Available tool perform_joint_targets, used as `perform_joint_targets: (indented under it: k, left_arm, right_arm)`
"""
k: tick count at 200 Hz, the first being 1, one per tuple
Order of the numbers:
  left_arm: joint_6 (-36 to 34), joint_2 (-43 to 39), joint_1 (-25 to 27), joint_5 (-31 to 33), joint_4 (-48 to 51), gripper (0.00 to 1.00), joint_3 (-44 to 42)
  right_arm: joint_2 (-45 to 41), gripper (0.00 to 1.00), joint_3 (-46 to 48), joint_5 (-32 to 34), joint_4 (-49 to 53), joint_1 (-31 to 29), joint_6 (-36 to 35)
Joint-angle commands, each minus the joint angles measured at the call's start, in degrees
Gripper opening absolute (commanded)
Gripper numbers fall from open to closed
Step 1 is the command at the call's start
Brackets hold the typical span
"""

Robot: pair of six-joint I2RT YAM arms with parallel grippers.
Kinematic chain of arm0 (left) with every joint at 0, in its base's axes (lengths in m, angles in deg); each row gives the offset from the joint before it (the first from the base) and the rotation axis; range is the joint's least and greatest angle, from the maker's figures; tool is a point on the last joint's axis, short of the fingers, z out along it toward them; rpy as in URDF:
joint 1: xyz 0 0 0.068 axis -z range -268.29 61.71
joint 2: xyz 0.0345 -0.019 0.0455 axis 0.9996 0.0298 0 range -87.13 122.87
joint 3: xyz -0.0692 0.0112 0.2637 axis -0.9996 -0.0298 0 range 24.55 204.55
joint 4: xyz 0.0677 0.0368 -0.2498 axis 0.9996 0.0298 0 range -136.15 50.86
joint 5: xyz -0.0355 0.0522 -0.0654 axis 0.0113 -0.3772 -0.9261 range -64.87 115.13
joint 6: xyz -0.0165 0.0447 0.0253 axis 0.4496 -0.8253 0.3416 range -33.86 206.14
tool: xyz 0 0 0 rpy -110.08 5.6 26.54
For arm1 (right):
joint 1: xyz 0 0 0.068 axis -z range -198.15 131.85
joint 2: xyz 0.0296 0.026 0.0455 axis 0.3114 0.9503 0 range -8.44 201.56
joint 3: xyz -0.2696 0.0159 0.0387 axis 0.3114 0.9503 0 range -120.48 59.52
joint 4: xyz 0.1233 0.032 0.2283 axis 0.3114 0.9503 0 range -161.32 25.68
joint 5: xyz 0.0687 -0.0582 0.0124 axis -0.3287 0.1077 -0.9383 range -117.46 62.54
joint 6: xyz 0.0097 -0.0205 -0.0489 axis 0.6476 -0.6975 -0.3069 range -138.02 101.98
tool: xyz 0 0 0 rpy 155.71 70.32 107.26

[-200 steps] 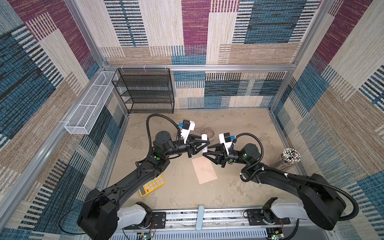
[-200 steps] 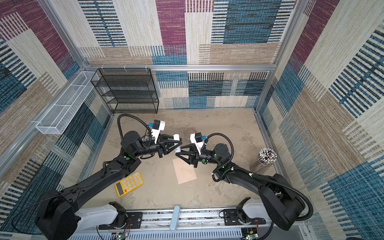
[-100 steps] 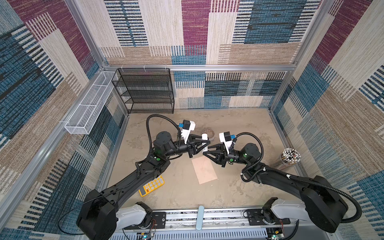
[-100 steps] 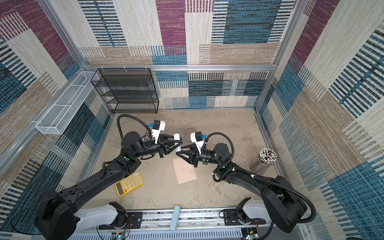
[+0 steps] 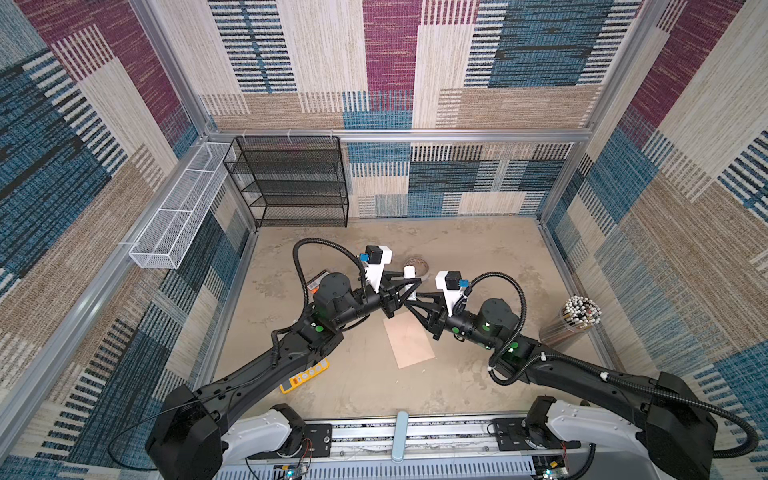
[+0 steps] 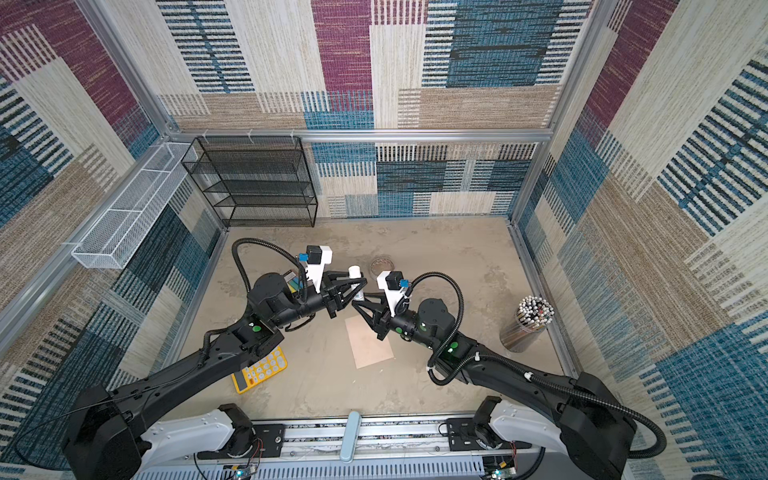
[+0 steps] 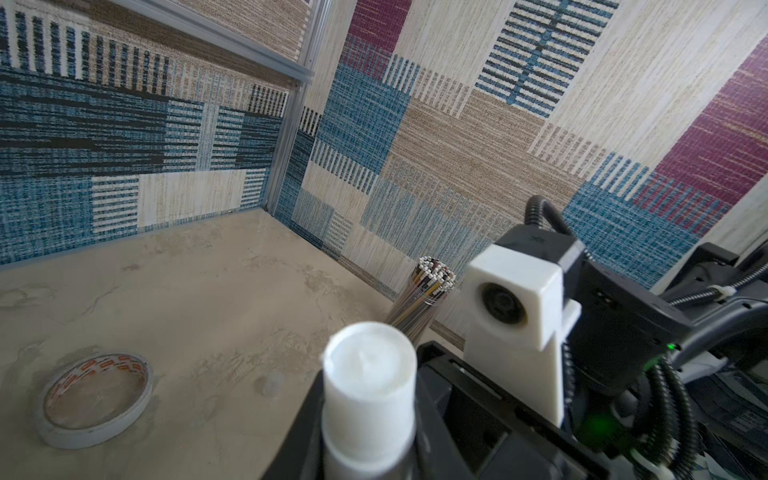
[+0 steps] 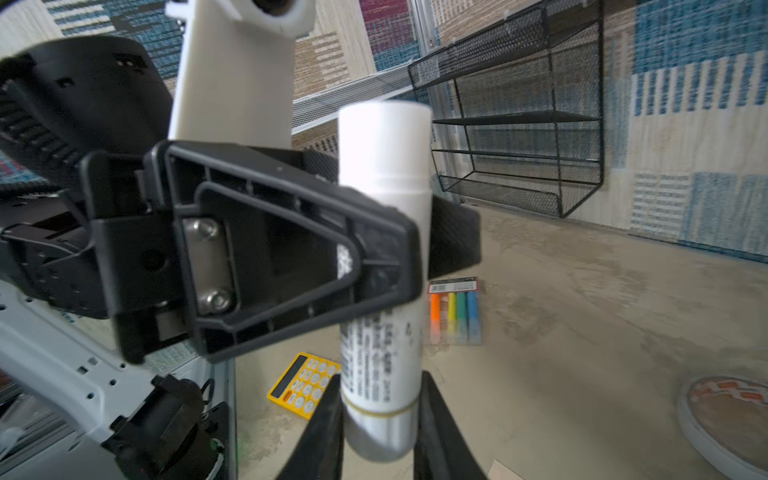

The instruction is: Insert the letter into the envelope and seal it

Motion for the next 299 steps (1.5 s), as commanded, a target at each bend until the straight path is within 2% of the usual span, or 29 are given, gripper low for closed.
perform_joint_targets:
  k: [1, 27, 63, 105, 149, 173, 199, 220, 262, 279, 299]
  left_arm:
    - [-0.65, 1.32, 0.95, 6.96, 5.34, 0.00, -0.87]
    - [-0.05, 2.22, 2.51, 8.93, 4.04, 0.00, -1.34]
    - [0.92, 3.14, 3.21, 10.01, 2.87, 0.00, -1.34]
    - [-0.42, 1.73, 3.13, 12.13, 3.74, 0.00, -1.35]
    - [-1.03, -1.22, 0.24, 11.34, 4.90, 0.00, -0.39]
    - [0.29, -3.43, -2.93, 8.58, 4.72, 0.00, -0.52]
    - [0.96, -4.98, -5.70, 5.34, 6.32, 0.00, 0.18]
    - [2.06, -5.90, -7.10, 1.42, 5.78, 0.00, 0.12]
    - [7.25, -3.44, -8.84, -15.50, -2.99, 0.00, 0.03]
    - [9.68, -2.02, -8.98, -18.98, -8.72, 0.00, -0.66]
    - [12.54, -0.55, -8.84, -21.77, -13.47, 0.00, -1.05]
  right_arm:
    - [-0.46, 0.16, -2.03, 9.56, -9.98, -3.73, -5.86]
    - [1.53, 0.17, -3.22, 18.46, -10.46, -7.89, -9.06]
    - [6.26, 0.19, -6.59, 27.15, -7.30, -12.08, -11.65]
    - [6.08, 0.26, -6.46, 27.56, -5.75, -12.41, -12.62]
    - [2.65, 0.50, -2.66, 24.11, -4.93, -11.94, -13.16]
    - [0.19, 0.56, -0.13, 18.71, -4.85, -10.38, -12.12]
    - [-2.62, 0.57, 1.72, 11.05, -4.06, -6.56, -9.64]
    - [-3.89, 0.55, 2.25, -0.67, -4.01, -0.51, -6.37]
    - [0.00, 0.54, 0.90, -26.55, -8.23, 9.61, -0.56]
    - [2.55, 0.53, -0.12, -33.10, -9.96, 10.96, 1.43]
    - [4.78, 0.53, -0.62, -35.74, -11.95, 11.41, 2.87]
